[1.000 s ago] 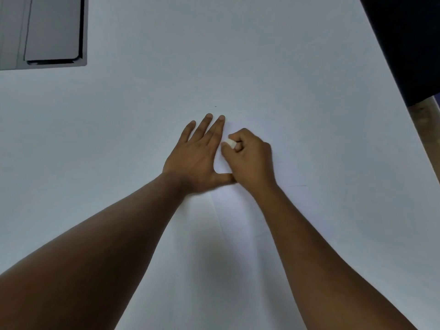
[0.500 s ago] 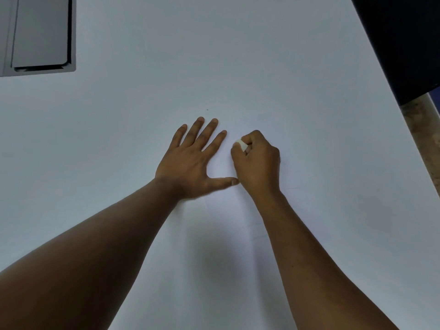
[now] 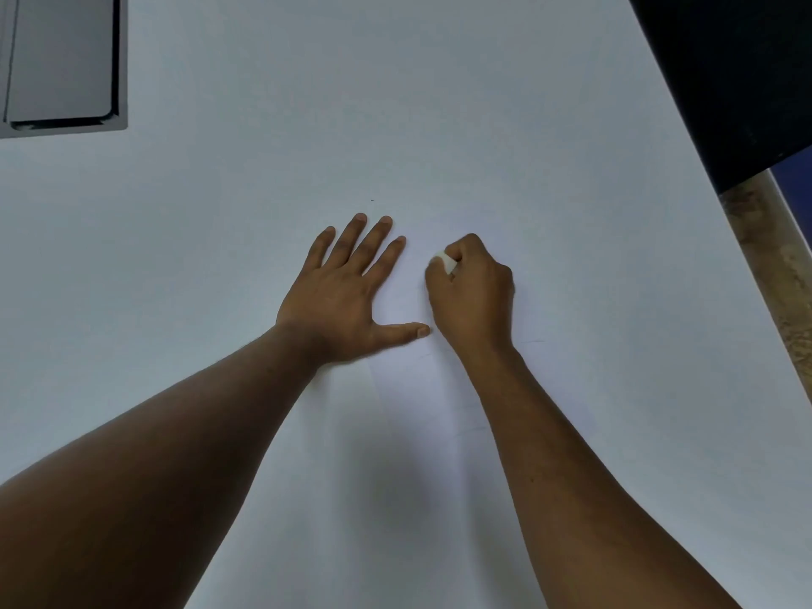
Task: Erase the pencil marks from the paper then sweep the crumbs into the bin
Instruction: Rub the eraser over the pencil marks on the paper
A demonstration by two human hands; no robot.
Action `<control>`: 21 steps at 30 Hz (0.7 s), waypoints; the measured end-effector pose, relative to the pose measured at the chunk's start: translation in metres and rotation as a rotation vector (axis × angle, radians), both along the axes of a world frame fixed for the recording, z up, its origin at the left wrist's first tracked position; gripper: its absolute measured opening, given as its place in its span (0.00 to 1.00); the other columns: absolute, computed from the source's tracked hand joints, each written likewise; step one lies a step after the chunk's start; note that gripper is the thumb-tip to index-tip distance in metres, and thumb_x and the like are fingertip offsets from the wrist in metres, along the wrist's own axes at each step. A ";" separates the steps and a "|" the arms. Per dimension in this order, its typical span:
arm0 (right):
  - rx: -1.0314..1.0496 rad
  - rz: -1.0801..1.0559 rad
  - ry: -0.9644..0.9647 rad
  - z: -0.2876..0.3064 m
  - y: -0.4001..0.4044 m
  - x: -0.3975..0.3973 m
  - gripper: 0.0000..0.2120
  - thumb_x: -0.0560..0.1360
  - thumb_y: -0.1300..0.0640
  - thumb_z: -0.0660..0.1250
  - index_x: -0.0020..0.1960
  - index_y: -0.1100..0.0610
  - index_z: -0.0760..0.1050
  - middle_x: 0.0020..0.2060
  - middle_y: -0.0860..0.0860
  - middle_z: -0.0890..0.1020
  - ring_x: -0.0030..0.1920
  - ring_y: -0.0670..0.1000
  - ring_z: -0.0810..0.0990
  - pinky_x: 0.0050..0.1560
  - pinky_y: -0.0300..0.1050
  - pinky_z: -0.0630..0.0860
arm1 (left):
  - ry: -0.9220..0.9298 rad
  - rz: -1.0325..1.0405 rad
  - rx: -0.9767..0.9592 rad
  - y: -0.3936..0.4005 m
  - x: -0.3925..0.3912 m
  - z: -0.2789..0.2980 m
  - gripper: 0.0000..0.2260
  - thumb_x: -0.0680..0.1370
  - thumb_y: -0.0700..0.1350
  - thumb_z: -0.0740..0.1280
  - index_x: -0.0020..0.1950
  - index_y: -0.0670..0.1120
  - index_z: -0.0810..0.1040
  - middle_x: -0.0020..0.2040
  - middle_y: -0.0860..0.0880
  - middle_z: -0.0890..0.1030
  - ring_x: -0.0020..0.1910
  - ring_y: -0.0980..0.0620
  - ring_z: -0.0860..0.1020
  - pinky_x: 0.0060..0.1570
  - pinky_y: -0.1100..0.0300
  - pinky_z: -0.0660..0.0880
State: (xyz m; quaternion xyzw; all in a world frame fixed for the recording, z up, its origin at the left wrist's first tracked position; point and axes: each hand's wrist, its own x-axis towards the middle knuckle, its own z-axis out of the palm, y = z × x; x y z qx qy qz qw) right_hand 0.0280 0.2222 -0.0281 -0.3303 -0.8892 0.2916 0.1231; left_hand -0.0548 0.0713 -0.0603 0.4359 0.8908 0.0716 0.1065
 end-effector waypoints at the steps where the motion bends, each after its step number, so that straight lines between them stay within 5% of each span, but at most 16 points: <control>1: 0.000 0.034 0.007 0.000 -0.004 -0.002 0.08 0.78 0.53 0.65 0.52 0.58 0.75 0.38 0.51 0.81 0.37 0.50 0.79 0.38 0.41 0.74 | 0.004 -0.003 0.003 0.000 0.000 0.000 0.49 0.72 0.82 0.43 0.84 0.53 0.43 0.84 0.52 0.40 0.82 0.50 0.36 0.81 0.44 0.40; 9: 0.161 0.127 -0.052 -0.002 0.024 0.015 0.08 0.77 0.54 0.64 0.51 0.58 0.74 0.39 0.55 0.82 0.41 0.60 0.80 0.41 0.47 0.75 | -0.004 0.001 -0.012 0.000 0.000 0.001 0.50 0.71 0.82 0.44 0.84 0.54 0.42 0.84 0.53 0.39 0.82 0.51 0.34 0.81 0.44 0.40; 16: 0.046 0.088 0.025 0.001 0.052 0.025 0.05 0.77 0.56 0.65 0.47 0.58 0.74 0.35 0.49 0.80 0.35 0.50 0.78 0.37 0.41 0.73 | -0.006 0.004 -0.018 0.000 0.000 0.002 0.50 0.71 0.82 0.44 0.84 0.54 0.42 0.84 0.53 0.38 0.82 0.51 0.34 0.80 0.44 0.39; 21: 0.089 0.254 0.037 -0.005 0.023 0.014 0.05 0.77 0.55 0.64 0.48 0.57 0.74 0.34 0.51 0.79 0.34 0.53 0.77 0.36 0.44 0.74 | 0.007 -0.003 -0.025 0.000 0.000 0.002 0.50 0.71 0.82 0.43 0.84 0.54 0.42 0.84 0.52 0.39 0.82 0.50 0.35 0.81 0.44 0.40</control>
